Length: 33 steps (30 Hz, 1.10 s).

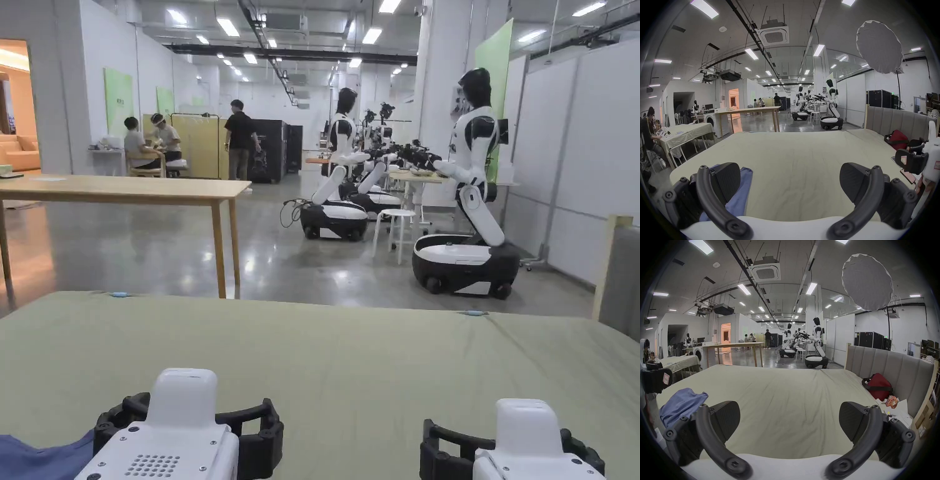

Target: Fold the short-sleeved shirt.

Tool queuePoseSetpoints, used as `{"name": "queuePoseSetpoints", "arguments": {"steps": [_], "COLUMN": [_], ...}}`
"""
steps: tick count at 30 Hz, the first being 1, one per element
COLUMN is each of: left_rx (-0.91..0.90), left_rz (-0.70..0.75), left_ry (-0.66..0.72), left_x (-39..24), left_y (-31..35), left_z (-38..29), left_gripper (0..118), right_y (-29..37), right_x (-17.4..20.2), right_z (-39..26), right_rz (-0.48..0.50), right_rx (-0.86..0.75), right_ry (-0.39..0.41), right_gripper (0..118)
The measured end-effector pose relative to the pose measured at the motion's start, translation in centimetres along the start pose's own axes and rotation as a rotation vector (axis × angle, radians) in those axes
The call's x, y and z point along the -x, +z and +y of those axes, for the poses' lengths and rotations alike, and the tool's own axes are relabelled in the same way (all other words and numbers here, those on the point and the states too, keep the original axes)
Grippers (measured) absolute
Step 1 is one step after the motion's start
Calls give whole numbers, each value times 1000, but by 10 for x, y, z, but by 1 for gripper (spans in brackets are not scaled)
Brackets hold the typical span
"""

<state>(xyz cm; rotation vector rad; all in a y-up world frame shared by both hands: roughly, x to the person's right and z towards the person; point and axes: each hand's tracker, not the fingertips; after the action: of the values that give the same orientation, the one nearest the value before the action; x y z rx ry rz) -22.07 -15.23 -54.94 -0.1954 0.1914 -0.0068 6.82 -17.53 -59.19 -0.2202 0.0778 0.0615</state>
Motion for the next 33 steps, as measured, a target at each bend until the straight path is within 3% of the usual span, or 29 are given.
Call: {"name": "queuePoseSetpoints", "arguments": {"steps": [13,16,18,20,24,25,27,30,32,33], "left_rx": [-30,-40,-26,9,196,209,252,243,217,187], "left_rz": [-15,-49,-87,-171,-412,-479,-536,-514,-460,-437], "left_ry": [-7,88,256,572,1388,1528,1681,1706,1620,1537], "left_x": [-2,4,16,36,72,77,79,76,77,74], "left_y": [1,2,0,-5,-31,-39,-49,-49,-48,-44], "left_z": [6,7,3,-9,-70,-88,-113,-123,-113,-101], "left_gripper": [118,118,118,118,118,118,118,118,118,118], "right_y": [0,0,-2,-5,-16,-20,-25,-24,-22,-21], "right_x": [4,7,17,33,73,77,78,76,72,70], "right_z": [9,15,21,24,6,-1,-12,-17,-11,-3], "right_rz": [11,12,-31,-74,-223,-249,-252,-203,-174,-160], "right_rx": [-13,-27,-45,-64,-139,-145,-190,-241,-243,-230], "right_ry": [23,73,238,493,1245,1405,1613,1729,1612,1478], "right_gripper": [118,118,118,118,118,118,118,118,118,118]}}
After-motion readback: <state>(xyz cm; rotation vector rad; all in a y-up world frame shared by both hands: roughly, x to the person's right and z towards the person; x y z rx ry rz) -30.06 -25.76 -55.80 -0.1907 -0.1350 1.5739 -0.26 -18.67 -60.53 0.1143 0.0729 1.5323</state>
